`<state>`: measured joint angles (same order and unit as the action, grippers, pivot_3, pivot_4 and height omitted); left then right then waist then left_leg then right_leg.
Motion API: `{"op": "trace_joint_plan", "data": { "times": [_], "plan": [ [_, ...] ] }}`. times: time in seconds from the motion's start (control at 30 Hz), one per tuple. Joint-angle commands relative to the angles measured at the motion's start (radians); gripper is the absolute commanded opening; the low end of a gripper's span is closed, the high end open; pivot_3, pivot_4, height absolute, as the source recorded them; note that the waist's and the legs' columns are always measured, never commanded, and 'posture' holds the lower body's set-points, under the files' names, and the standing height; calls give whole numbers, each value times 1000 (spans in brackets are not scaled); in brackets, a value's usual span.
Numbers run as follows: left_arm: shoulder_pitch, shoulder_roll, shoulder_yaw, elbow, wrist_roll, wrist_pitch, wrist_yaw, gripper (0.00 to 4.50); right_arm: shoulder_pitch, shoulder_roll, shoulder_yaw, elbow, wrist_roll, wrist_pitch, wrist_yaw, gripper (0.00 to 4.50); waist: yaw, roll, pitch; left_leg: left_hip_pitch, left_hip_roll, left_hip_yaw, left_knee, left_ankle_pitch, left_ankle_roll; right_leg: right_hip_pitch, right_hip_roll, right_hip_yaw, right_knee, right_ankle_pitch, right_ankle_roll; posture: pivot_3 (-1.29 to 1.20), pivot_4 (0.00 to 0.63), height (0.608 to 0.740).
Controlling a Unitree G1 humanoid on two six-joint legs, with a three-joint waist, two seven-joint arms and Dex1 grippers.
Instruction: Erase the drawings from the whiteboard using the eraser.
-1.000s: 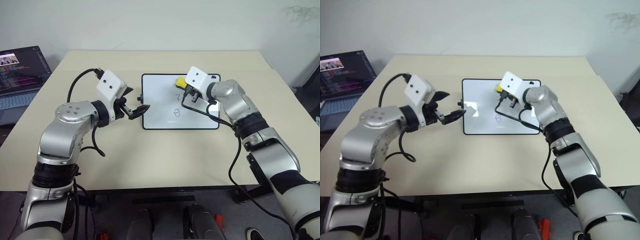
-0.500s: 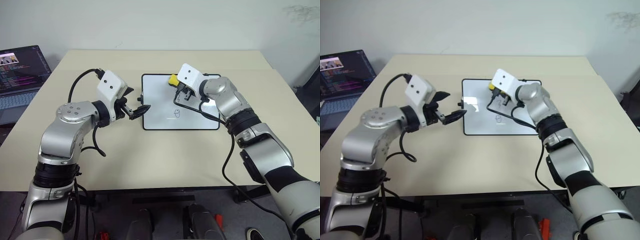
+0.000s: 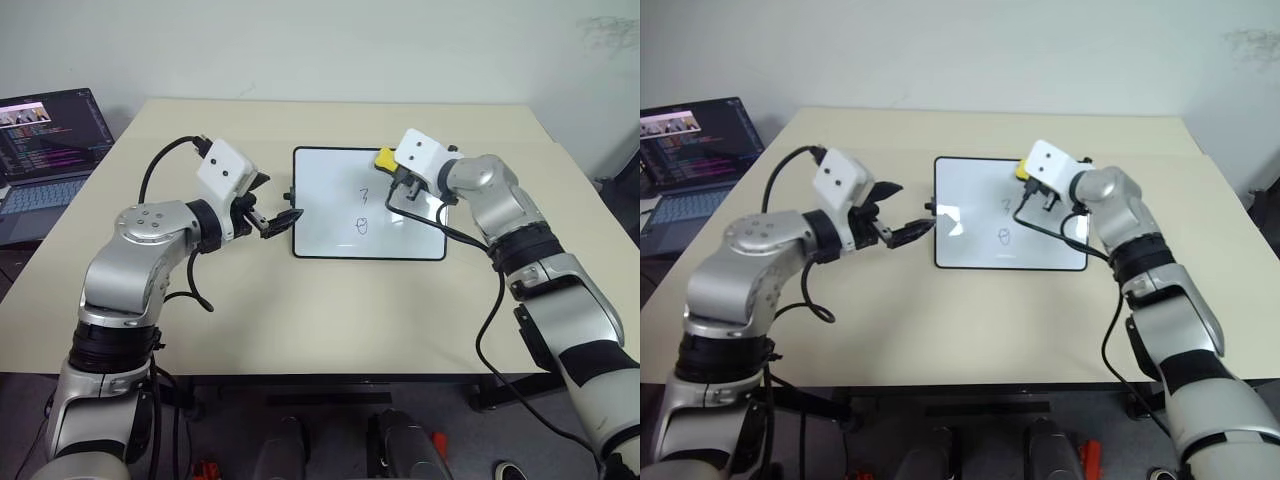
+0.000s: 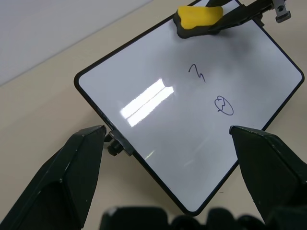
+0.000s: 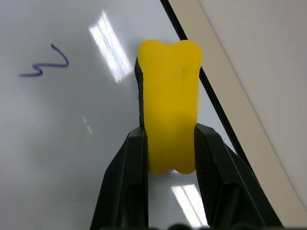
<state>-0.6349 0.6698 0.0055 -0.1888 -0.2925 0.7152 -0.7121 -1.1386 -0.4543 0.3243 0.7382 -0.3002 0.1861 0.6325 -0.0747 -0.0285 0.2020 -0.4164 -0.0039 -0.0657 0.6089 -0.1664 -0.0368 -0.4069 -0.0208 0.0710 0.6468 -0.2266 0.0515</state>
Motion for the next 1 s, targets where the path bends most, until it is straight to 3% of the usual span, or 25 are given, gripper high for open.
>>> {"op": "trace_joint_plan", "data": {
  "times": [0.03,0.3,0.53,0.67,1.0],
  "plan": [
    [-29,-2,6,-9,-1,-24,-3,4500,40,-40,-9,-11,-21,43,13,976,0,0,0,0,0,0,0,0,0,0,0,0,0,0,0,0,150,740],
    [-26,4,12,4,-3,-30,-12,4500,79,-50,-127,-187,121,27,89,976,2,0,0,0,0,0,0,0,0,0,0,0,-1,0,0,0,150,740],
    [18,36,45,25,-9,-42,-32,4500,141,-84,-235,-429,255,166,165,976,0,0,1,-3,1,0,-3,0,0,-4,0,0,-1,2,5,0,150,740],
    [35,52,74,6,-46,-27,-55,4500,192,-107,-362,-567,399,304,189,976,3,0,1,-3,1,0,-3,0,0,-4,0,-1,-1,2,5,0,150,740],
    [109,68,122,22,-91,-48,-86,4500,272,-83,-750,-548,588,384,-117,976,15,0,1,-3,1,1,-2,0,0,-4,0,0,-1,-1,-1,0,150,740]
  ]
}}
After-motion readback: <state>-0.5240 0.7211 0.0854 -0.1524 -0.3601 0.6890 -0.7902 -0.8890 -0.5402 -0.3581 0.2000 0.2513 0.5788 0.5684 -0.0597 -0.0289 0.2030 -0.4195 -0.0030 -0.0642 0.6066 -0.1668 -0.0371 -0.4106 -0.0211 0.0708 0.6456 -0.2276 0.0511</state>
